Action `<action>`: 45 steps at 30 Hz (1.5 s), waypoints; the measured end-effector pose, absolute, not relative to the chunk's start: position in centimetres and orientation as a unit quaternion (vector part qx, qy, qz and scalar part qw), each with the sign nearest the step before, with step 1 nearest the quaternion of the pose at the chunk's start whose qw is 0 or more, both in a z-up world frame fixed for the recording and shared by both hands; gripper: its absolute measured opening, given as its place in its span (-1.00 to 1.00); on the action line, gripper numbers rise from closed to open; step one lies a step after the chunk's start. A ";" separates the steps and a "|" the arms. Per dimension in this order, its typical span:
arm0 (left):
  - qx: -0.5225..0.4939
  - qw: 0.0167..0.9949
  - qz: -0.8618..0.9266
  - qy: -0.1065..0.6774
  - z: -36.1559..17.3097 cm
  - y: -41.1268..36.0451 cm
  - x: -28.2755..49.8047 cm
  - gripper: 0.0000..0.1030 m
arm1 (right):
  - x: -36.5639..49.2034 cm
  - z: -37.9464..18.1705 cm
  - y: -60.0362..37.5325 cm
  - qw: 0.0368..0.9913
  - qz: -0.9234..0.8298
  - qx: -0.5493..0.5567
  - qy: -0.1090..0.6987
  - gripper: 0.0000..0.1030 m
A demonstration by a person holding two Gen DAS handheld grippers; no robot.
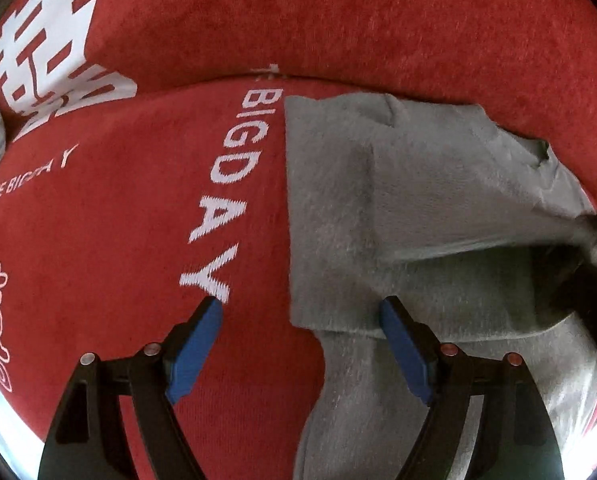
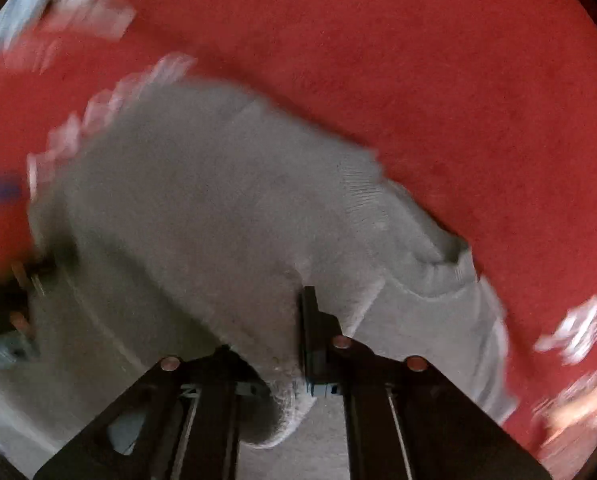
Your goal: Fold small clothes
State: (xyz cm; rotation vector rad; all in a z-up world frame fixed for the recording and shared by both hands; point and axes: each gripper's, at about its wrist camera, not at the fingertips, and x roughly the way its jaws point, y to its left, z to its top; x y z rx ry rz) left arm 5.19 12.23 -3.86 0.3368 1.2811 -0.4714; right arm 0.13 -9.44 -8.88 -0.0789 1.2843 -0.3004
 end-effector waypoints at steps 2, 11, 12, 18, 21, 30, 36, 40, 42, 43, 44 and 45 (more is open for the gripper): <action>0.154 0.761 -0.219 0.591 -3.9 12.2 4.7 0.60 | -1.5 -6.4 -13.1 0.820 -0.158 0.088 0.543 -0.86; 0.170 0.748 -0.223 0.602 -3.1 11.0 4.6 0.82 | -16.7 -10.4 -25.6 0.683 -0.269 0.566 0.375 0.10; 0.169 0.745 -0.222 0.606 -2.7 10.9 4.8 0.82 | -18.1 -11.0 -25.8 0.665 -0.271 0.597 0.357 0.10; 0.137 0.760 -0.232 0.592 0.8 10.9 8.7 0.81 | -20.7 -11.4 -24.6 0.631 -0.233 0.659 0.336 0.11; 0.116 0.741 -0.237 0.618 0.1 9.8 11.9 0.81 | -18.5 -11.4 -21.9 0.631 -0.177 0.664 0.361 0.16; 0.127 0.700 -0.235 0.663 -4.6 5.9 16.8 0.31 | -11.3 -14.5 -15.4 0.606 -0.122 0.679 0.397 0.17; 0.088 0.704 -0.286 0.644 -2.2 5.7 16.4 -0.78 | -10.0 -14.5 -15.8 0.612 -0.139 0.667 0.401 -0.88; 0.066 0.712 -0.273 0.643 -2.6 7.8 17.7 -0.83 | -7.8 -13.0 -15.9 0.648 -0.094 0.649 0.388 -0.88; 0.052 0.708 -0.258 0.655 -4.1 8.9 19.2 -0.83 | -6.0 -13.6 -15.1 0.649 -0.077 0.636 0.411 -0.87; 0.043 0.706 -0.257 0.658 -4.5 9.2 19.6 -0.83 | -5.6 -14.6 -14.7 0.636 -0.082 0.628 0.440 -0.79; 0.037 0.707 -0.258 0.658 -4.4 9.3 19.6 -0.83 | -5.3 -15.0 -14.6 0.628 -0.089 0.624 0.457 -0.79; 0.042 0.708 -0.259 0.655 -4.2 9.2 19.5 -0.83 | -5.7 -15.4 -14.5 0.619 -0.095 0.620 0.472 -0.77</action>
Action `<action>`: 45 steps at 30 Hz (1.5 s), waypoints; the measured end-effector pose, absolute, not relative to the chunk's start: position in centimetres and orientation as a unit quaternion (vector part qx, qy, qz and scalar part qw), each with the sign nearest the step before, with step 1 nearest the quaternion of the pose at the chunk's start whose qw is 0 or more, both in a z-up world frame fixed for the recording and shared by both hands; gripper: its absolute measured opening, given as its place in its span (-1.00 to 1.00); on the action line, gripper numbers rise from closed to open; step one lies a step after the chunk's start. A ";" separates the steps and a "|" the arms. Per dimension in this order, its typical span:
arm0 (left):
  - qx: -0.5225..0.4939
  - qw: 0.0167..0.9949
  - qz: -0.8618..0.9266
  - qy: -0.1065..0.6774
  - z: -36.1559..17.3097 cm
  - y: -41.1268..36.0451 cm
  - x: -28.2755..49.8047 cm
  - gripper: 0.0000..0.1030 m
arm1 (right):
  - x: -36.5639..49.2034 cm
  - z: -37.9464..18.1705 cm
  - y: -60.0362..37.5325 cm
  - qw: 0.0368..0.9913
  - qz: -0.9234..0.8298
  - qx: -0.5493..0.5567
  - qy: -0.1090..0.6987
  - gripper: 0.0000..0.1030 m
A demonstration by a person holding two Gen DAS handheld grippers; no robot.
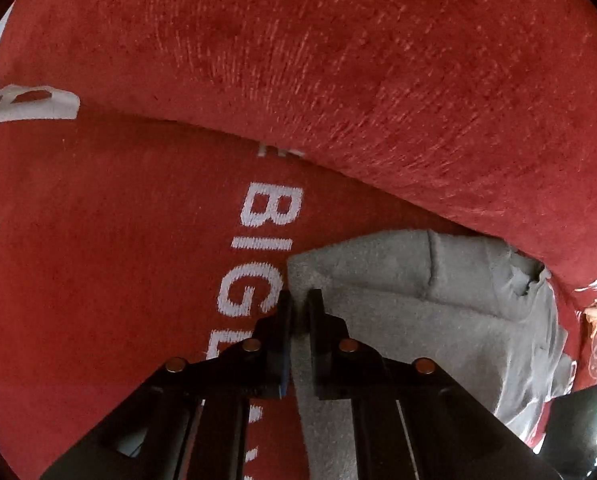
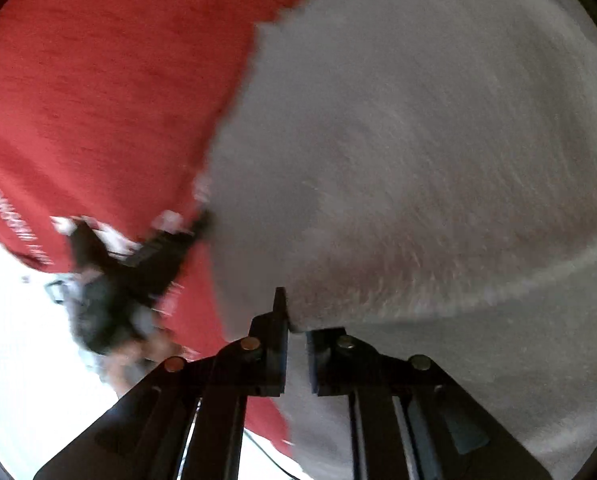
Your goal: Fold small clothes
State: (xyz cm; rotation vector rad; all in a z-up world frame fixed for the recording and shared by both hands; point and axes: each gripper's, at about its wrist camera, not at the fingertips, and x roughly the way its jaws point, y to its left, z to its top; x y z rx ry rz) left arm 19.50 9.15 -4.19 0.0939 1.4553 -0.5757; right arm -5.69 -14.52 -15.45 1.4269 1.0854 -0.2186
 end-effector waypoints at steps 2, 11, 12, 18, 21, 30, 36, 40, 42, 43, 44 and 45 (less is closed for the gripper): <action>0.067 0.711 -0.265 0.647 -3.7 8.6 19.2 -0.83 | -7.1 -14.9 -15.0 0.622 -0.103 0.620 0.467 -0.12; 0.081 0.713 -0.261 0.645 -4.4 8.4 19.1 -0.82 | -19.4 -13.2 -25.2 0.588 -0.271 0.677 0.349 -0.21; 0.084 0.714 -0.261 0.645 -4.5 8.3 18.9 -0.82 | -18.7 -13.3 -26.1 0.584 -0.277 0.680 0.346 -0.45; 0.098 0.716 -0.259 0.641 -4.7 5.9 17.5 -0.82 | -13.9 -9.1 -27.8 0.703 -0.274 0.525 0.395 -0.85; 0.097 0.717 -0.255 0.641 -4.5 5.6 17.3 -0.82 | -15.2 -12.0 -28.6 0.671 -0.295 0.504 0.458 -0.82; 0.123 0.716 -0.272 0.632 -0.2 5.3 12.8 -0.82 | -16.3 -11.1 -27.8 0.657 -0.290 0.512 0.471 -0.70; 0.143 0.696 -0.340 0.617 1.1 3.0 7.1 -0.82 | -8.6 -10.5 -24.3 0.707 -0.232 0.469 0.476 -0.66; 0.185 0.687 -0.328 0.621 -1.7 3.2 5.2 -0.82 | -6.9 -11.2 -23.3 0.716 -0.208 0.448 0.493 -0.66; 0.189 0.686 -0.314 0.628 -3.1 4.1 5.0 -0.82 | -7.1 -11.8 -22.8 0.706 -0.213 0.441 0.512 -0.66; 0.168 0.692 -0.323 0.623 -2.9 4.9 5.0 -0.82 | -9.0 -11.4 -22.9 0.700 -0.217 0.433 0.525 -0.68; 0.162 0.689 -0.323 0.628 -2.8 5.5 5.2 -0.82 | -9.4 -11.7 -22.9 0.700 -0.216 0.439 0.520 -0.68; 0.159 0.686 -0.323 0.632 -2.6 5.9 5.2 -0.82 | -10.0 -11.6 -23.0 0.705 -0.213 0.447 0.507 -0.68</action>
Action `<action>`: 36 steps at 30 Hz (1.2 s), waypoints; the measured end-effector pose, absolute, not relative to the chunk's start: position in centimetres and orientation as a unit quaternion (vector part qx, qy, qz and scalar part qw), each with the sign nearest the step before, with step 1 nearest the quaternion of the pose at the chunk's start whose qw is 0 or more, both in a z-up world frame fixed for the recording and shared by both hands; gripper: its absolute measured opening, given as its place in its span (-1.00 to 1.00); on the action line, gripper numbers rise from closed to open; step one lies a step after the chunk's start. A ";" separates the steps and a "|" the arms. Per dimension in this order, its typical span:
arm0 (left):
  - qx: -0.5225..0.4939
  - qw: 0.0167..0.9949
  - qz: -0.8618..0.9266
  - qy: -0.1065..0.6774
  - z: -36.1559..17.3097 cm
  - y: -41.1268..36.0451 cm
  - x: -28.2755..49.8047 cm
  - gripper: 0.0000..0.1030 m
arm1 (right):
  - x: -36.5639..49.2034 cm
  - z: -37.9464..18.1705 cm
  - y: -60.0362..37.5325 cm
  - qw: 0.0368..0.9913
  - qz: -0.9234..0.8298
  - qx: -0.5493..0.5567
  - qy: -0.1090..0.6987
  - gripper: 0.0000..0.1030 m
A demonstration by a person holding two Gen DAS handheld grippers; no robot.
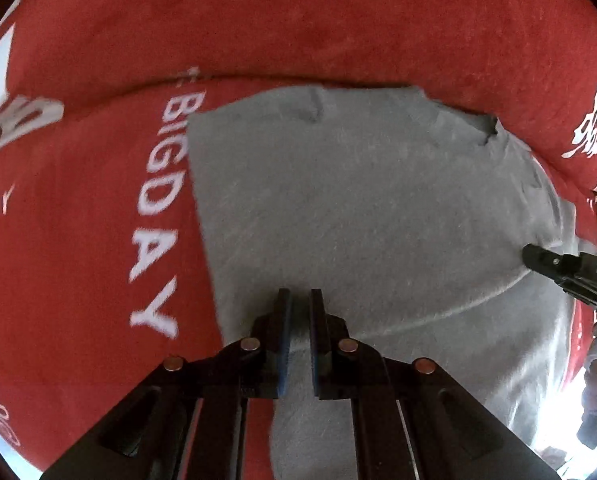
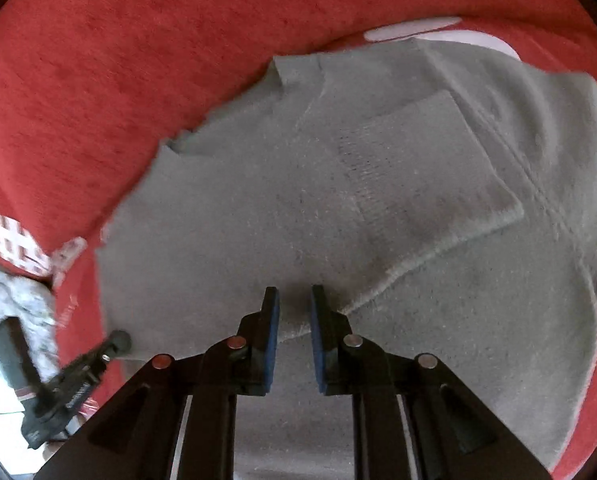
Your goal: Fold small clothes
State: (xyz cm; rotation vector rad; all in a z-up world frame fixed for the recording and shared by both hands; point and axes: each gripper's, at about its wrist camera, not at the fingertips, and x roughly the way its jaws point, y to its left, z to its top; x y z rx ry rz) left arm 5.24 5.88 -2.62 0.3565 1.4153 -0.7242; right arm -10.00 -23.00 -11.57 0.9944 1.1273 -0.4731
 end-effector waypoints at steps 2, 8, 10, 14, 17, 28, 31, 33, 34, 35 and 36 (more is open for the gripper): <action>0.153 0.685 -0.325 0.634 -2.4 6.6 5.5 -0.82 | -10.9 -11.3 -23.0 0.703 -0.213 0.447 0.511 -0.66; 0.172 0.688 -0.307 0.634 -1.1 6.6 5.1 -0.82 | -14.4 -10.2 -23.2 0.679 -0.233 0.464 0.520 -0.55; 0.178 0.686 -0.307 0.635 -0.6 5.9 4.5 -0.82 | -15.1 -10.0 -22.9 0.674 -0.236 0.471 0.518 -0.44; 0.189 0.673 -0.314 0.642 -0.2 5.6 2.9 -0.82 | -16.4 -9.4 -21.5 0.666 -0.243 0.482 0.515 -0.25; 0.215 0.669 -0.311 0.640 0.3 5.3 1.7 -0.82 | -17.9 -8.9 -20.8 0.659 -0.250 0.494 0.509 -0.20; 0.222 0.667 -0.301 0.645 1.3 5.9 0.3 0.84 | -19.1 -7.1 -18.0 0.656 -0.249 0.501 0.507 0.08; 0.223 0.678 -0.293 0.636 1.8 6.4 0.3 0.97 | -19.0 -6.9 -17.4 0.656 -0.245 0.502 0.507 0.16; 0.228 0.675 -0.293 0.637 1.8 6.6 0.3 0.97 | -18.9 -6.9 -17.1 0.656 -0.243 0.504 0.506 0.16; 0.230 0.674 -0.295 0.637 1.8 6.6 0.3 0.97 | -18.9 -6.9 -17.0 0.655 -0.242 0.505 0.508 0.16; 0.233 0.674 -0.295 0.636 1.8 6.5 0.2 0.97 | -18.9 -7.0 -16.8 0.653 -0.242 0.506 0.508 0.16; 0.238 0.675 -0.295 0.634 1.9 6.5 0.1 0.97 | -18.9 -7.0 -16.7 0.652 -0.242 0.509 0.508 0.16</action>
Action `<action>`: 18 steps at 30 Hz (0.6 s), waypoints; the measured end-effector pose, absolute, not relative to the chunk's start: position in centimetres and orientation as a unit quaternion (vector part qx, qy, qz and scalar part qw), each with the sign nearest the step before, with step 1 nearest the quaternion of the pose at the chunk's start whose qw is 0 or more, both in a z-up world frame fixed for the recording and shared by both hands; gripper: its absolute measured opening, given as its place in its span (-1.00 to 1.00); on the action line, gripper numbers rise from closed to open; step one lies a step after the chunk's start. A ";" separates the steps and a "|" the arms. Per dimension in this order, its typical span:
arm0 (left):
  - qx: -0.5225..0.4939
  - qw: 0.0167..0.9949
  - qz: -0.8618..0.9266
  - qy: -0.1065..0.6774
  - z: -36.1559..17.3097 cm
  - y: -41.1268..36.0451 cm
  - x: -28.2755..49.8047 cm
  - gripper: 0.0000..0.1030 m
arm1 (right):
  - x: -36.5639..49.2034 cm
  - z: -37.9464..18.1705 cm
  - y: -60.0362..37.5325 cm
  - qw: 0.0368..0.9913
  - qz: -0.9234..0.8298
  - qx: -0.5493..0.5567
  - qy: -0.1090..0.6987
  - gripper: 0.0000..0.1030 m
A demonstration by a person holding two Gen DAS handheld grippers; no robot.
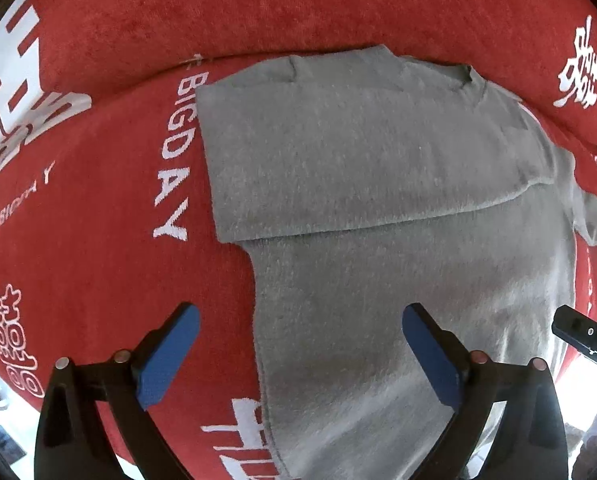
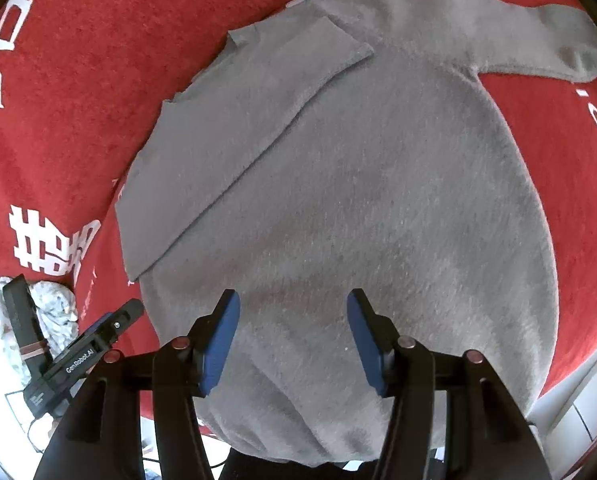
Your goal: Fold small clothes
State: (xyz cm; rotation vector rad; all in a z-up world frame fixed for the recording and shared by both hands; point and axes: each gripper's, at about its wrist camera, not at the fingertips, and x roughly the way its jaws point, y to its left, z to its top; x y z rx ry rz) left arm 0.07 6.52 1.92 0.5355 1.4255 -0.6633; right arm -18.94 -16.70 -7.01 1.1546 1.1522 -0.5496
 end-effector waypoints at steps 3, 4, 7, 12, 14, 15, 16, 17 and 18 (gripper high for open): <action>0.245 0.674 -0.291 0.633 2.0 6.5 0.1 0.97 | -19.3 -7.0 -16.3 0.649 -0.244 0.513 0.506 0.16; 0.245 0.672 -0.289 0.636 1.9 6.4 0.1 0.97 | -19.5 -7.0 -16.3 0.648 -0.244 0.515 0.505 0.16; 0.248 0.667 -0.281 0.644 1.1 6.1 0.0 0.97 | -20.4 -7.2 -16.3 0.643 -0.246 0.526 0.500 0.16; 0.266 0.651 -0.270 0.658 -0.7 5.0 -0.6 0.97 | -22.6 -8.0 -17.4 0.625 -0.258 0.543 0.498 0.16; 0.265 0.641 -0.272 0.667 -1.1 4.3 -1.1 0.97 | -23.6 -8.3 -18.4 0.617 -0.259 0.554 0.497 0.16; 0.262 0.639 -0.272 0.670 -1.1 4.0 -1.3 0.97 | -24.1 -8.5 -19.1 0.614 -0.259 0.557 0.496 0.16; 0.258 0.638 -0.271 0.674 -1.1 3.5 -1.6 0.97 | -24.4 -8.5 -19.7 0.612 -0.260 0.559 0.496 0.16; 0.255 0.636 -0.271 0.676 -1.0 3.0 -1.9 0.97 | -24.8 -8.5 -20.4 0.611 -0.261 0.561 0.494 0.16; 0.254 0.637 -0.272 0.676 -0.9 2.4 -2.2 0.97 | -25.2 -8.6 -21.3 0.611 -0.262 0.563 0.491 0.16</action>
